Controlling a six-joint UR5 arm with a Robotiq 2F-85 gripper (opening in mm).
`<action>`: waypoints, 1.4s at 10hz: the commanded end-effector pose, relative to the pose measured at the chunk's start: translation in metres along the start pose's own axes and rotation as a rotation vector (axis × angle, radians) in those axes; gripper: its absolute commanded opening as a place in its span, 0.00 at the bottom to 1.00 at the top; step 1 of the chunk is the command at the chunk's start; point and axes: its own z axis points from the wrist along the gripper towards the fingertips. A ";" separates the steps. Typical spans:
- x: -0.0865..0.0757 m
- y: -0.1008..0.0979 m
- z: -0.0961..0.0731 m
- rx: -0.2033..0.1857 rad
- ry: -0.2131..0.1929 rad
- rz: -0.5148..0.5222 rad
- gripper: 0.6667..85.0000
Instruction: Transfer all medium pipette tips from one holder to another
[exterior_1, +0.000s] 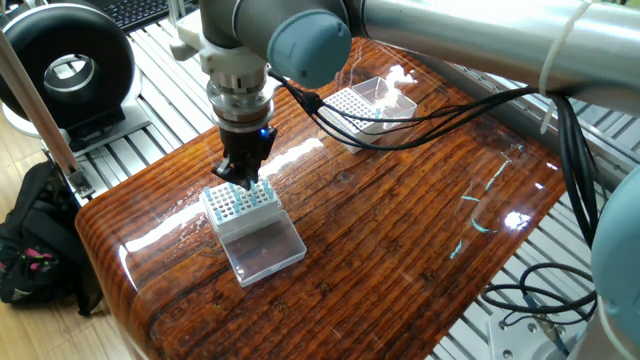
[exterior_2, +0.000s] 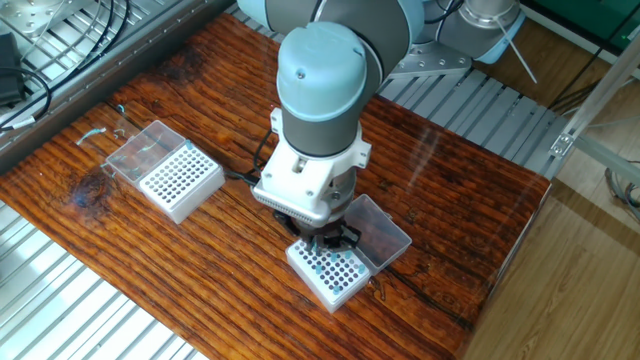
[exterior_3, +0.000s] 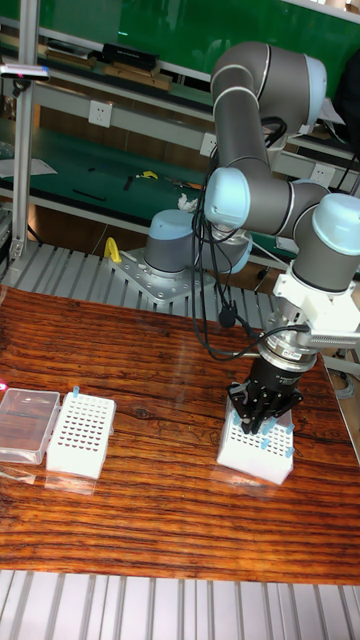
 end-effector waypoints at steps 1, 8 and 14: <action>-0.001 0.002 -0.002 -0.010 -0.001 0.015 0.15; -0.001 0.005 -0.024 -0.025 0.018 0.020 0.10; -0.006 0.006 -0.054 -0.048 0.040 0.016 0.10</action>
